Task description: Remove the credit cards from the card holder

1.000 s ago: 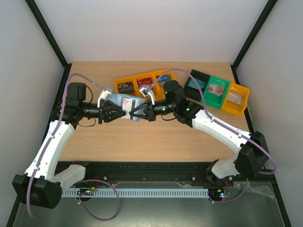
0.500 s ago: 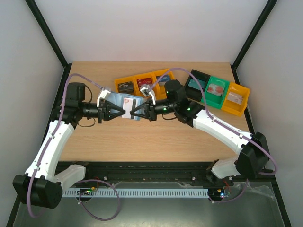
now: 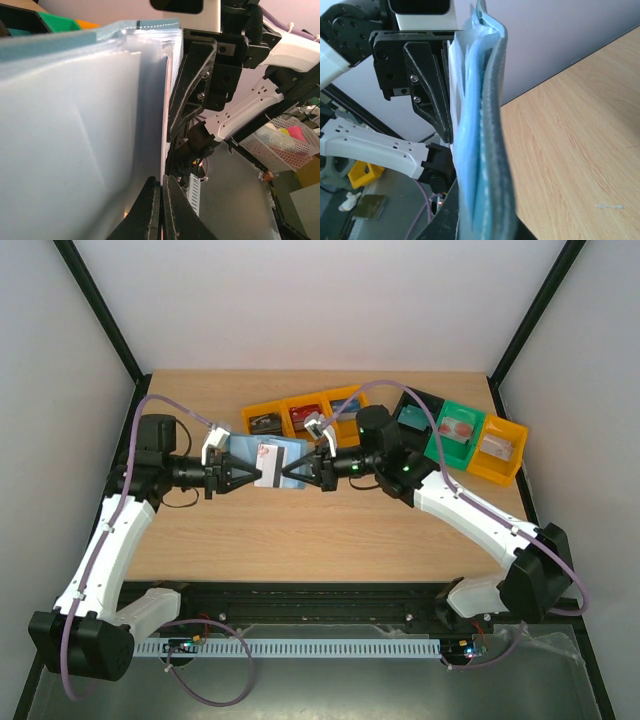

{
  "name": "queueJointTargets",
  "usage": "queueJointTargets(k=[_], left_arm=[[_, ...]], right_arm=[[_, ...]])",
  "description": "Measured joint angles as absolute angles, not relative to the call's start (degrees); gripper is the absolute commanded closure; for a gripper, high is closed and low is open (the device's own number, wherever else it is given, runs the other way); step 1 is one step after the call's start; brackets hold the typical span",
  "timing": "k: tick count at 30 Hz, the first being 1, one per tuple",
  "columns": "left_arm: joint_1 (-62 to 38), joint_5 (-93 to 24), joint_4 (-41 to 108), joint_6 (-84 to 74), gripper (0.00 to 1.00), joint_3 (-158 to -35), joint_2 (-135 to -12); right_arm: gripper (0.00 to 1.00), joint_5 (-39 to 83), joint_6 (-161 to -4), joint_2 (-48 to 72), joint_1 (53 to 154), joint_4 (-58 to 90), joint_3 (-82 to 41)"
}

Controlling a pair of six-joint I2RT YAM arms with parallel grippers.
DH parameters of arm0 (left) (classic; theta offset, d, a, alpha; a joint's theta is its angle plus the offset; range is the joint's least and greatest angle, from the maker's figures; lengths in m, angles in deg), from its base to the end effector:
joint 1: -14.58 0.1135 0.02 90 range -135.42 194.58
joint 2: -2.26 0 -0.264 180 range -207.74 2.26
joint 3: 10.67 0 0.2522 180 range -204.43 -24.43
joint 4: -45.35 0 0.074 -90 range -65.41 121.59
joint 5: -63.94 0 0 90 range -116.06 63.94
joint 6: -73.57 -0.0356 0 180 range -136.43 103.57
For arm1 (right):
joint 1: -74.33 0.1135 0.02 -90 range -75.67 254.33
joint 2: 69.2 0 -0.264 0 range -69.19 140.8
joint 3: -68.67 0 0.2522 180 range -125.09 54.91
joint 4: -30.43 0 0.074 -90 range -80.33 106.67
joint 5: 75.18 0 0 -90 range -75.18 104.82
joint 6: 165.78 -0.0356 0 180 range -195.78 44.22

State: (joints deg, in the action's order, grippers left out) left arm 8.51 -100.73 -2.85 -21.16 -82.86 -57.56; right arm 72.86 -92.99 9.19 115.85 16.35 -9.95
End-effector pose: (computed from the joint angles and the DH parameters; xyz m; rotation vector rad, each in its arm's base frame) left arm 0.1965 -0.0554 0.3469 0.8822 1.7534 -1.4057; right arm 0.2115 0.2276 0.3509 -1.1712 1.6332 1.5992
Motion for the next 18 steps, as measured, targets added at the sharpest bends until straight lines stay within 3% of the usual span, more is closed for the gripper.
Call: queueJointTargets(k=[18], left_arm=[[13.1,-95.9,-3.0,-20.7,0.98,-83.7,-56.7]], right_arm=[[0.98,66.4,-92.9,6.9,109.8,12.5,-6.6]])
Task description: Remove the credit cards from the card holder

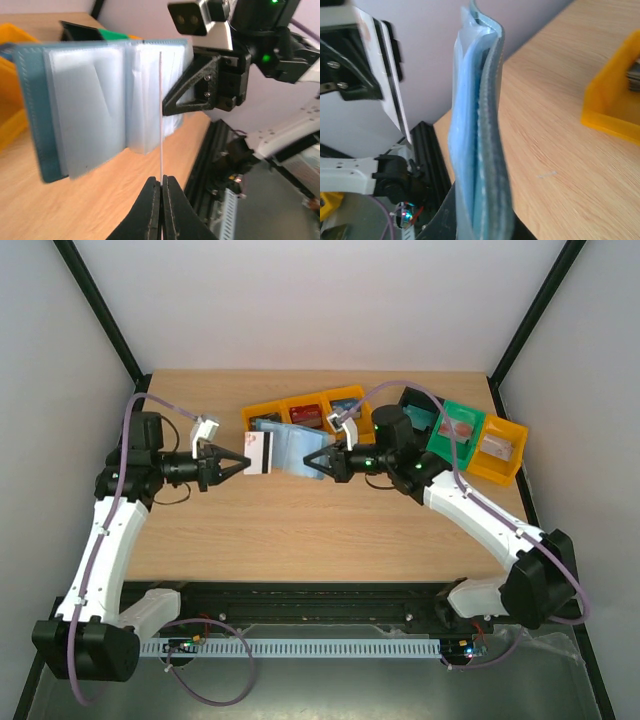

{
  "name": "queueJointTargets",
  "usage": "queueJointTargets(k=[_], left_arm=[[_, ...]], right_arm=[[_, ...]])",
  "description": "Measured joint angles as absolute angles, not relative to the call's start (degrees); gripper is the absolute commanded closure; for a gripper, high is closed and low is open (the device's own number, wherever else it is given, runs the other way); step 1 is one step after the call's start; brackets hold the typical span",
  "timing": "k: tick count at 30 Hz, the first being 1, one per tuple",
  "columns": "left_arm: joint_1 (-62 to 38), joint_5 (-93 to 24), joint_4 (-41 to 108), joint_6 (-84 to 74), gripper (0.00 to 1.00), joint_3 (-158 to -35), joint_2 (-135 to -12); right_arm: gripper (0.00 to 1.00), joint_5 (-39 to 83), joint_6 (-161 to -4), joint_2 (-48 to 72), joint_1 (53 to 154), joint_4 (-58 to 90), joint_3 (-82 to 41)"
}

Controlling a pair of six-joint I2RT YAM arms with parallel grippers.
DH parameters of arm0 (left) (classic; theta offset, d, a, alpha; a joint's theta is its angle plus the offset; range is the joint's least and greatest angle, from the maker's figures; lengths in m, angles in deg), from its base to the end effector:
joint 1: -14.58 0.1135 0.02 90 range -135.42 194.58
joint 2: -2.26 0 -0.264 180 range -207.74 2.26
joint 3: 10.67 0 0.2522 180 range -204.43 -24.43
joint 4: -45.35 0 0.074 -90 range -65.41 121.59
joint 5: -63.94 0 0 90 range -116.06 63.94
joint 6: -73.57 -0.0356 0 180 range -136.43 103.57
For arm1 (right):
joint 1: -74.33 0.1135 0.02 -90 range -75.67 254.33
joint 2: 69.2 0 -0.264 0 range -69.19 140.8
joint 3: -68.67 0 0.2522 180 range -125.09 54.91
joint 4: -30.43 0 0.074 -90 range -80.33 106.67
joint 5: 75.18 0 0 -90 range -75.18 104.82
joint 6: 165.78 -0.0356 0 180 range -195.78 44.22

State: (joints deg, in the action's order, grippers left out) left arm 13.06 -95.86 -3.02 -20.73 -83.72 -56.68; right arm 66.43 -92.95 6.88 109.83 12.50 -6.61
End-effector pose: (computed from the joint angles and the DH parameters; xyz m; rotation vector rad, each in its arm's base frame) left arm 0.1987 -0.0387 0.3526 0.7704 1.8011 -1.2582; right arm 0.2278 0.1967 0.3354 -0.9677 1.7985 1.4499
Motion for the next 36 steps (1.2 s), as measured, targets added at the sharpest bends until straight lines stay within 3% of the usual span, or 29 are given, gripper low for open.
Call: queueJointTargets(k=[13,14,18,22,26,30,36], left_arm=[[11.9,-66.1,-9.0,-29.7,0.98,-95.1,-56.7],[11.0,-63.4,-9.5,-30.8,0.98,-96.1,-56.7],[6.5,-51.4,-10.3,-35.5,0.98,-98.5,-56.7],[2.3,-40.1,-10.7,-39.2,0.98,-98.6,-56.8],[-2.0,-29.2,-9.3,-41.6,0.98,-98.3,-57.8],[-13.2,-14.7,-3.7,-45.5,0.98,-95.1,-60.8],[-26.7,11.6,19.8,-65.1,0.98,-80.0,-65.0]], right_arm=[[0.98,70.5,-99.7,24.3,113.2,8.9,-1.0],[0.94,70.6,-99.9,25.8,113.9,8.9,-1.1],[0.56,68.2,-100.8,29.2,114.3,7.6,-1.1],[0.38,58.1,-100.9,28.2,110.8,3.6,-1.5],[0.29,47.2,-100.5,23.9,108.9,-1.6,-2.2],[0.2,37.1,-100.2,16.5,108.9,-5.4,-5.7],[0.17,34.0,-101.7,3.1,107.5,-0.3,-7.5]])
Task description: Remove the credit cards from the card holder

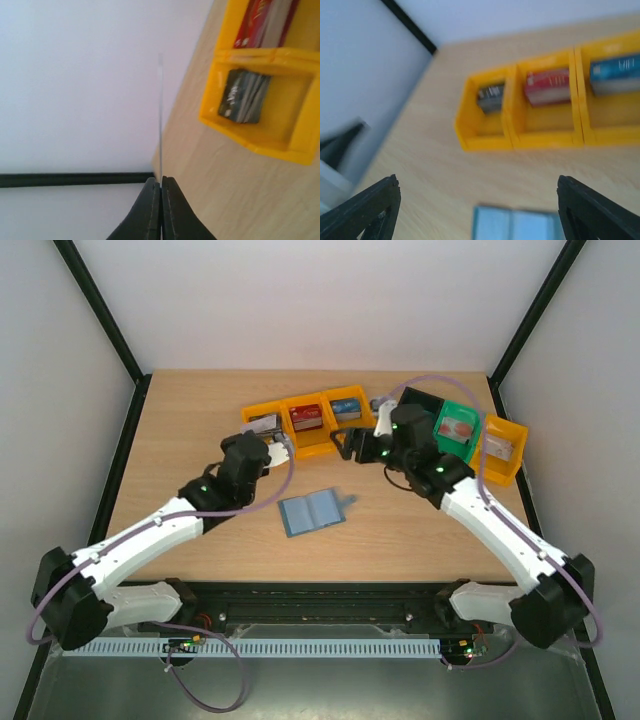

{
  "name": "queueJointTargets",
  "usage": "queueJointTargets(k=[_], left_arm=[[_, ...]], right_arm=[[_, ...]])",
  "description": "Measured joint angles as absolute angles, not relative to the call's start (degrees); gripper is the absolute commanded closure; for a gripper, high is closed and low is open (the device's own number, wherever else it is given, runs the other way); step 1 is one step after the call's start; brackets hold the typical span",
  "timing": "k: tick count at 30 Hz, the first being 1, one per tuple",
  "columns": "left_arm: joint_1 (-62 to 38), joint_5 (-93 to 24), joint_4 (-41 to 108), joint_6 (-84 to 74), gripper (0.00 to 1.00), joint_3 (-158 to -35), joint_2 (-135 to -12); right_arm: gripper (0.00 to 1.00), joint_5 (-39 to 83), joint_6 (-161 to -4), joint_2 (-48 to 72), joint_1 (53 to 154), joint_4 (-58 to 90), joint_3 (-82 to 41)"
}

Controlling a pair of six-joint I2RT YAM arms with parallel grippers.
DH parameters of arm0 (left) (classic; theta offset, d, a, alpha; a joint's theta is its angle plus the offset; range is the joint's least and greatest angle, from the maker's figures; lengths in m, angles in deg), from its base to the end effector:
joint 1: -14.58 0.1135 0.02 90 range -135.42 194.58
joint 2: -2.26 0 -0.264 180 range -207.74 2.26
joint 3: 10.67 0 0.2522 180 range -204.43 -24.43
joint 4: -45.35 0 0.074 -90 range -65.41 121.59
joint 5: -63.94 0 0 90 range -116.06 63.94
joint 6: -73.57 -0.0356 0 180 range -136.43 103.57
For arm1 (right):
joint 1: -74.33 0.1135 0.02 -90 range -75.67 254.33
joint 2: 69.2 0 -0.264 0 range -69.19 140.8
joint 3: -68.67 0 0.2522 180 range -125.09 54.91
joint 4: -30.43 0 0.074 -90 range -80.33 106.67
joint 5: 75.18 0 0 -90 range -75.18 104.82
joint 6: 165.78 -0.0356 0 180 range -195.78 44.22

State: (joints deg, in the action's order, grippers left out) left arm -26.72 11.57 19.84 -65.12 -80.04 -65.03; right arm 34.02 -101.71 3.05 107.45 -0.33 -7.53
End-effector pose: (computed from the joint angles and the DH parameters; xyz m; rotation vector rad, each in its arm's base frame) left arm 0.2126 -0.1578 0.3256 1.0499 1.6552 0.7313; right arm 0.2341 0.1667 0.3338 -0.3572 2.1269 0.9659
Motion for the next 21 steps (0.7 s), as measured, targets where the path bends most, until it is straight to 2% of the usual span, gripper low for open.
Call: queueJointTargets(k=[4,5,7,10,16,21], left_arm=[[-30.7,21.7,42.3,-81.6,0.98,-70.1,-65.8],[-32.4,23.1,51.8,-87.5,0.98,-66.8,-65.9],[-36.3,22.0,73.8,-101.0,0.98,-59.1,-67.3],[-40.6,18.8,96.0,-117.2,0.98,-52.1,-71.7],[-43.4,18.1,115.3,-130.7,0.98,-51.9,-76.0],[-44.3,18.8,121.0,-133.6,0.98,-51.9,-76.7]], right_arm=[[0.2,36.4,-106.7,-0.7,104.8,8.3,-7.8],[0.21,37.2,-108.1,-0.4,104.3,10.0,-8.2],[0.24,39.8,-111.1,1.9,104.0,14.0,-9.5],[0.24,43.9,-116.1,5.9,104.2,20.1,-10.2],[0.26,50.8,-122.3,8.9,106.4,30.1,-8.4],[0.32,53.3,-123.0,8.9,109.4,33.0,-8.3]])
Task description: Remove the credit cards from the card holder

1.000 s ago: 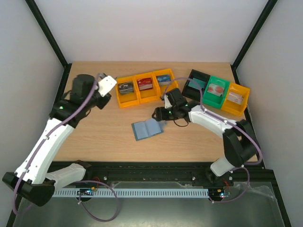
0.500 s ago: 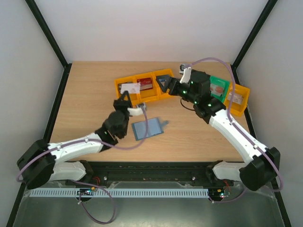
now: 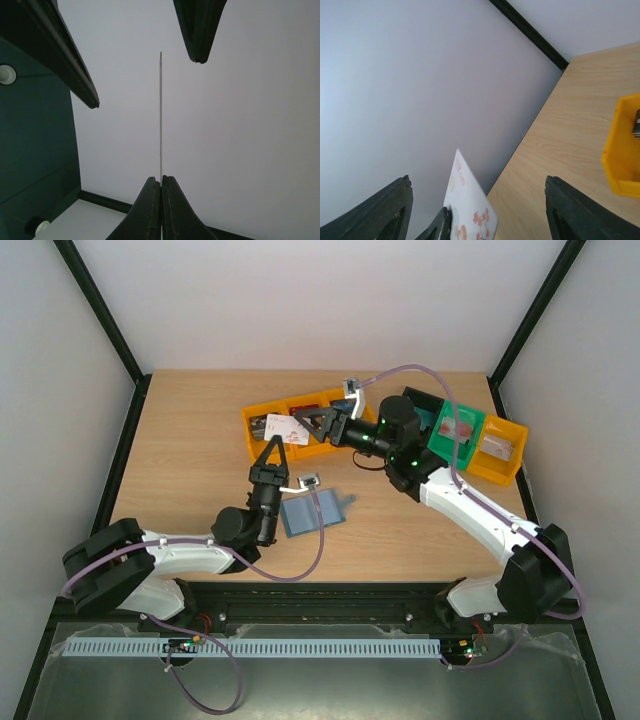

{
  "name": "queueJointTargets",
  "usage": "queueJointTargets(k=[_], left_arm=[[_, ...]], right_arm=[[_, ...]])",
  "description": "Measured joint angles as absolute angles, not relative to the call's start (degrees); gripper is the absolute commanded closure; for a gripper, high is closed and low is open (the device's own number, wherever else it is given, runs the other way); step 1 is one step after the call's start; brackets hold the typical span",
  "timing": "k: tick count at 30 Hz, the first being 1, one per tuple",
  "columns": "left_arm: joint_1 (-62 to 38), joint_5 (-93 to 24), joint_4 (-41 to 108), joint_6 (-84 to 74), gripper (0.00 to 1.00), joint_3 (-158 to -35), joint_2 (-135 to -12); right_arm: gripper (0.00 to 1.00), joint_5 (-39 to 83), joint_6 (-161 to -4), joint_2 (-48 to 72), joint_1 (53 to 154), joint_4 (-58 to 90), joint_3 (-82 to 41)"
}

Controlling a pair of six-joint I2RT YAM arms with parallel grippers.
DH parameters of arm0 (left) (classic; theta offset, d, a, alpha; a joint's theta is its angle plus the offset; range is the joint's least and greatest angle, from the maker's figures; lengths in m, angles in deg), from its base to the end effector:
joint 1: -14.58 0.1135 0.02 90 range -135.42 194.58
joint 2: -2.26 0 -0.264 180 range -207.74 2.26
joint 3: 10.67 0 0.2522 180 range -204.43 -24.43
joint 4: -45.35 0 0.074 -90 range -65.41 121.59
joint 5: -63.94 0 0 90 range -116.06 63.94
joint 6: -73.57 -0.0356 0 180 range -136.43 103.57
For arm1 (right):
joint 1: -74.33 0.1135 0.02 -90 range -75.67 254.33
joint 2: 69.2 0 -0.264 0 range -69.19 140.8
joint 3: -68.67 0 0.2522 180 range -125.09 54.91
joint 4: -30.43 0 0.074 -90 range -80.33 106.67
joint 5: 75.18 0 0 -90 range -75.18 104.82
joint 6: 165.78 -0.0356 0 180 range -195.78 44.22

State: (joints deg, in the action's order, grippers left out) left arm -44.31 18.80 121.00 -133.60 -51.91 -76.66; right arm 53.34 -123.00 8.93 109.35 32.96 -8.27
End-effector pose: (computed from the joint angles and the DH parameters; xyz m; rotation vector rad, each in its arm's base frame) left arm 0.1492 -0.1986 0.2795 0.8958 0.8121 1.2540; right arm 0.2491 0.2016 0.3690 -0.4247 1.7580 1.5947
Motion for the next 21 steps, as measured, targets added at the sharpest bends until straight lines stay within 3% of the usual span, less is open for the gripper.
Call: queueJointTargets(k=[7,13,17,18,21], left_arm=[[-44.4,21.6,120.5,-133.4,0.98,-53.0,-77.7],[-44.4,23.2,119.7,-132.9,0.98,-53.7,-77.9],[-44.4,23.8,118.9,-132.8,0.98,-53.7,-78.3],[-44.4,23.7,118.8,-132.8,0.92,-53.7,-78.3],[-44.4,23.3,117.8,-131.7,0.32,-53.7,-78.2]], right_arm=[[0.48,54.2,-123.9,8.8,110.3,34.0,-5.5],[0.97,54.8,-125.2,8.7,112.1,33.9,-3.8],[0.98,54.8,-125.2,8.3,112.4,34.2,-3.8],[0.98,54.6,-125.1,8.0,112.5,34.0,-3.8],[0.98,53.9,-123.9,7.4,112.5,32.5,-4.1]])
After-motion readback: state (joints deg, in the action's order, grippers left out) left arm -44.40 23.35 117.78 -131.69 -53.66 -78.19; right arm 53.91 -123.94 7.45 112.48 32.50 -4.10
